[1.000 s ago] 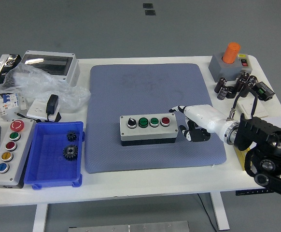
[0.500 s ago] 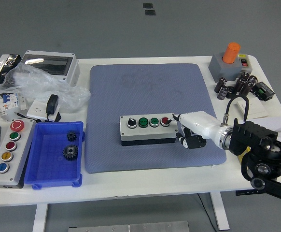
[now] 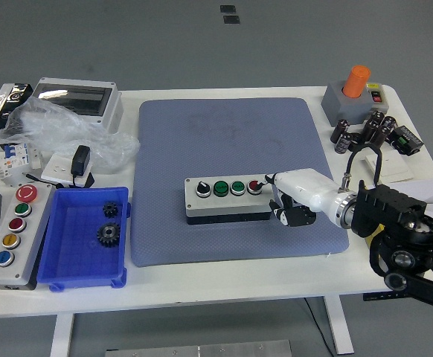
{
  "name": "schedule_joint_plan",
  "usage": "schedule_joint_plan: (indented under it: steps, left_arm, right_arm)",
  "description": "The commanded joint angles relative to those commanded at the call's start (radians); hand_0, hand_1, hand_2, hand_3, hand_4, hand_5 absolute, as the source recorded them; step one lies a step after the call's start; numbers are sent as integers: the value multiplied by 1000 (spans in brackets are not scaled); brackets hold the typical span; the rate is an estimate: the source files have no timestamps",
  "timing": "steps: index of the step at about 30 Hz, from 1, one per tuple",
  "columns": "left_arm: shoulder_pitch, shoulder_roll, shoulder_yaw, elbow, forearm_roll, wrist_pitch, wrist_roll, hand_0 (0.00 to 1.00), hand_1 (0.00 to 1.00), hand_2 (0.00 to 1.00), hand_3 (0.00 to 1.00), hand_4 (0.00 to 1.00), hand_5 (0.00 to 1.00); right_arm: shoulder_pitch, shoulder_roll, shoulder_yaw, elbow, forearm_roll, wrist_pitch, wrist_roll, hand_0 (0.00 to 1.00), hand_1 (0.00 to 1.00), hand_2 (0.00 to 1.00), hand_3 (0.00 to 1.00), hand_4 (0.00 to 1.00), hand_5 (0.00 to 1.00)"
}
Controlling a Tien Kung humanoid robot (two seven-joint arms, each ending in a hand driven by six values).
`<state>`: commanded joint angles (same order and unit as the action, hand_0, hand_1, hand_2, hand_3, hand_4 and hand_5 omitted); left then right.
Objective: Pick up the button,place it on the desk,press the button,press the button
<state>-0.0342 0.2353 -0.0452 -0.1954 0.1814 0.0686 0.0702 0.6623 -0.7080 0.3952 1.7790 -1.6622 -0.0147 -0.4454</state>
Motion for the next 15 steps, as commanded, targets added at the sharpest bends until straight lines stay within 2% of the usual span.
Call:
schedule_joint_plan:
  steps: [15]
  left_arm:
    - [-1, 2, 5, 0, -3, -3, 0, 671, 705, 632, 638, 587, 378]
  right_arm:
    - [14, 40, -2, 0, 16, -11, 4, 422, 390, 236, 766, 353, 2]
